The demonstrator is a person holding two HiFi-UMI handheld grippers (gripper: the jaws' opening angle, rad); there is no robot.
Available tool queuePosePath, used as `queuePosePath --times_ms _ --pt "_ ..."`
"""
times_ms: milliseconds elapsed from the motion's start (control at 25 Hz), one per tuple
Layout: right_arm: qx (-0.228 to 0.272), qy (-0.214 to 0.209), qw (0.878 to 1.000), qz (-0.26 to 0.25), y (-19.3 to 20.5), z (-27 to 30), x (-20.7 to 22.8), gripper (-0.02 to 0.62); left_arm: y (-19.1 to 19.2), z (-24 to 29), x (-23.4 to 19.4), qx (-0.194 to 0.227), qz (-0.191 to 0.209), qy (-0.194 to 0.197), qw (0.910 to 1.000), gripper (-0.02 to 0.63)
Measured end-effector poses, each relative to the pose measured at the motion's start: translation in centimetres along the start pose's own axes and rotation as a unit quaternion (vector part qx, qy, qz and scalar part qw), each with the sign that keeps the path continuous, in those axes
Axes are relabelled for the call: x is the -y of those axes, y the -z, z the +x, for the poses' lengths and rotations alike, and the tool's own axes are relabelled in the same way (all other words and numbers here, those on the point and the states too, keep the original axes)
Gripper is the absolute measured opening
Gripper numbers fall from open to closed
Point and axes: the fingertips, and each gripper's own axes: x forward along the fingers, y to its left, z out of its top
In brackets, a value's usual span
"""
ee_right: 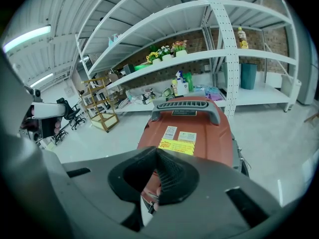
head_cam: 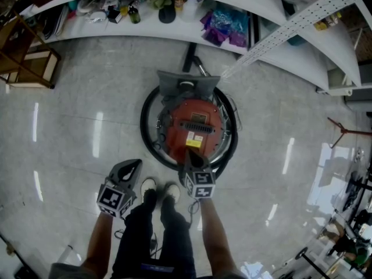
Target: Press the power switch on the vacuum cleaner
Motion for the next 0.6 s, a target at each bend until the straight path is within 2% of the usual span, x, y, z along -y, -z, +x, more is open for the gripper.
queuePosePath --times_ms 600 --pt "-0.008 -0.002 1.000 -0.011 0.27 0.22 -0.12 0.012 0.44 -0.06 0.11 -0.006 -0.014 0.002 0.9999 0.006"
